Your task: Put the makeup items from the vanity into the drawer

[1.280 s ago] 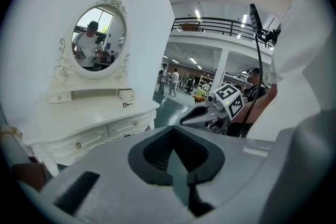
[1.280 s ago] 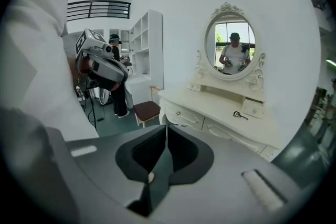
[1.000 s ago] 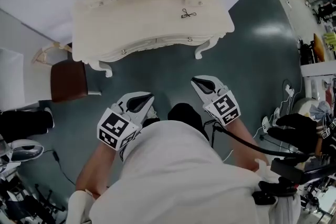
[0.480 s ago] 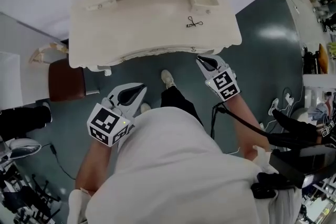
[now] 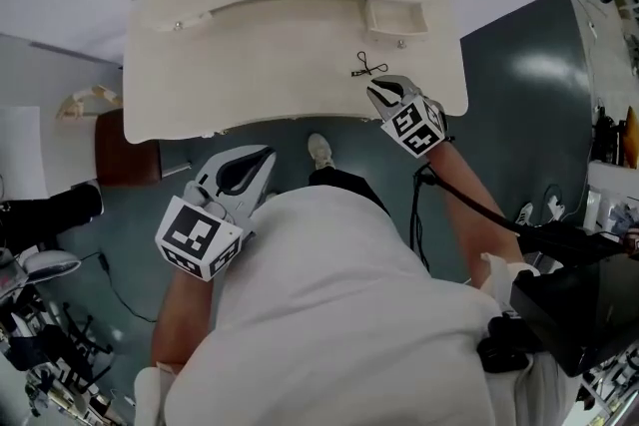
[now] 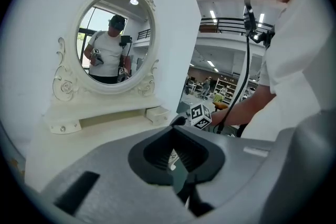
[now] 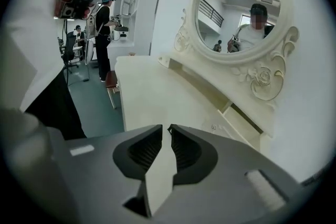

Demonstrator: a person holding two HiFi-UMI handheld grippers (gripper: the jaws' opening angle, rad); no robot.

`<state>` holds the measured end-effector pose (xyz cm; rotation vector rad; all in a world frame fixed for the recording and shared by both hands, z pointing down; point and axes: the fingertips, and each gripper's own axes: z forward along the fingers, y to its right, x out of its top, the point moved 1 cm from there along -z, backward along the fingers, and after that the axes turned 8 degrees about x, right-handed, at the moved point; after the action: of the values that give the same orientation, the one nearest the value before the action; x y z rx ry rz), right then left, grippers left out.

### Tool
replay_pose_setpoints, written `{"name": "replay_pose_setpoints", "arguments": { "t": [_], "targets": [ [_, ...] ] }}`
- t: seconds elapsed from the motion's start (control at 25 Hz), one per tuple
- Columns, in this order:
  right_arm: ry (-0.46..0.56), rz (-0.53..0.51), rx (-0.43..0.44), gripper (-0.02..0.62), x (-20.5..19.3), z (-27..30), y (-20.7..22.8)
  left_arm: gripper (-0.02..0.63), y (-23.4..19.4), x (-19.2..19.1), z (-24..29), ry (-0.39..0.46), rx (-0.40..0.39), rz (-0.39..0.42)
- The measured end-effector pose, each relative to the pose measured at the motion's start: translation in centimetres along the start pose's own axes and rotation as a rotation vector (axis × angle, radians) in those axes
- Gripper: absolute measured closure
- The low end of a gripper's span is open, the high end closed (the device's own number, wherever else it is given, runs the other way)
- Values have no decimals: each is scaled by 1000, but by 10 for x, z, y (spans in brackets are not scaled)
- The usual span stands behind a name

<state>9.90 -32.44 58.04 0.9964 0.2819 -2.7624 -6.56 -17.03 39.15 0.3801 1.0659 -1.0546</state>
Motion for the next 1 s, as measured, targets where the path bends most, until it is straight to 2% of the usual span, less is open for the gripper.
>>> {"name": "replay_pose_setpoints", "arguments": {
  "t": [0.2, 0.52, 0.76, 1.0],
  "targets": [
    [-44, -92, 53, 525, -8, 32, 29, 603, -8, 15, 28, -4, 45, -19],
    [-90, -244, 153, 530, -18, 65, 35, 603, -17, 30, 57, -10, 112, -35],
    [-70, -285, 174, 578, -16, 64, 35, 603, -18, 37, 73, -14, 129, -42],
    [-22, -266, 206, 580, 3, 40, 34, 603, -18, 45, 87, -16, 117, -39]
  ]
}}
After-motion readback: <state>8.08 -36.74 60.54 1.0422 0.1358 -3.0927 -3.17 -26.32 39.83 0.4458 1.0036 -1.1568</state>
